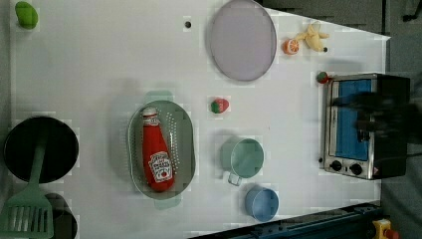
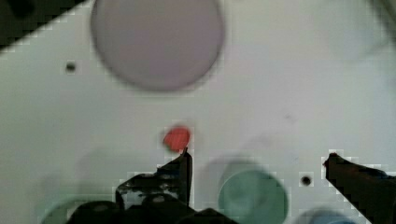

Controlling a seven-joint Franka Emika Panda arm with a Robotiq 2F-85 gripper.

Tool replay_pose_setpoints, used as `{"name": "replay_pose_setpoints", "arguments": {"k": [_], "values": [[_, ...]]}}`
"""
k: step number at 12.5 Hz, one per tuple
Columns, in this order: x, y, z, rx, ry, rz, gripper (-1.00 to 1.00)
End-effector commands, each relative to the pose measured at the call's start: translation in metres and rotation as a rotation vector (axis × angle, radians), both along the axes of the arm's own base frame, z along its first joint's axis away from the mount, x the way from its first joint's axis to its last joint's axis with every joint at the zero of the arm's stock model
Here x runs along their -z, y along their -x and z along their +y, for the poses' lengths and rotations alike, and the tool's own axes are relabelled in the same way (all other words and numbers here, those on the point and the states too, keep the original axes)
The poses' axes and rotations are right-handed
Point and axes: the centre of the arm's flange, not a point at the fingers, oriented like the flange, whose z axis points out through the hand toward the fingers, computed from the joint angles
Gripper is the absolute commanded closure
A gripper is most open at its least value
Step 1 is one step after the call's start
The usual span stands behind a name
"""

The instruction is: Pick ketchup from strainer and place it on the table

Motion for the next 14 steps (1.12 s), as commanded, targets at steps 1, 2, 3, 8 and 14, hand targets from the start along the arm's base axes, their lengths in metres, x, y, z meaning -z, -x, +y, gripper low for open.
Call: {"name": "replay_pose_setpoints", "arguments": {"k": [1, 2, 3, 8, 14], "values": [[0.024, 0.022, 0.101, -0.216, -0.007, -0.008, -1.0], [0.03, 0.025, 0.124, -0.26, -0.02, -0.035, -1.0], [0.038, 0.029, 0.144, -0.3, -0.03, -0.041, -1.0], [0.101, 0.061, 0.227, -0.475, -0.101, 0.022, -1.0], [0.197, 0.081, 0.244, -0.466, -0.102, 0.093, -1.0]]}}
